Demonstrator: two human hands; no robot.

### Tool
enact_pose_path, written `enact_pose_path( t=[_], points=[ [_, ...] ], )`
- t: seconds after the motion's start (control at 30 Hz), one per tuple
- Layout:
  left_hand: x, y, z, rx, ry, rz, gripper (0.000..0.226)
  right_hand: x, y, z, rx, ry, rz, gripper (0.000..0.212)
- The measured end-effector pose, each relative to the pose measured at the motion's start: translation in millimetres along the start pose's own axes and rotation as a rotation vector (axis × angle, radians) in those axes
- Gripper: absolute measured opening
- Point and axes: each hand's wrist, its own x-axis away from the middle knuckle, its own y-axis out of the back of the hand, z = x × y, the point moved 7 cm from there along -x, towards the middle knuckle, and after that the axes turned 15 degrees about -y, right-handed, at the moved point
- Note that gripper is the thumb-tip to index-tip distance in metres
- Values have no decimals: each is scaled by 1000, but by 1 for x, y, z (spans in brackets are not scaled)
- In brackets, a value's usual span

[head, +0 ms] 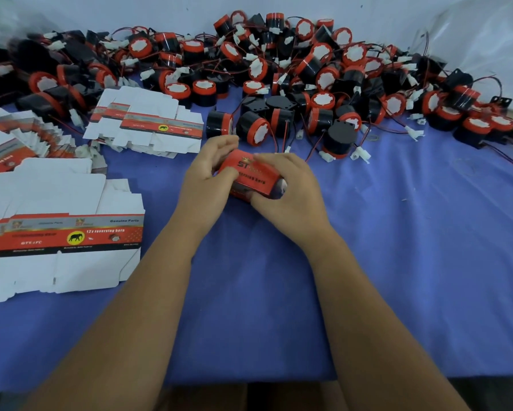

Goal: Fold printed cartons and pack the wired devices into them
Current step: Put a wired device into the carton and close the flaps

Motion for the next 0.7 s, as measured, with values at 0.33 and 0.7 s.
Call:
enact_pose_path(
  t=[0.33, 0.7],
  points=[
    [6, -7, 13, -305, 85, 172, 25, 11, 122, -82, -12, -494, -588, 41],
    [1, -25, 3, -634, -131, 363, 30, 23, 130, -69, 406, -681, -680, 62]
  ],
)
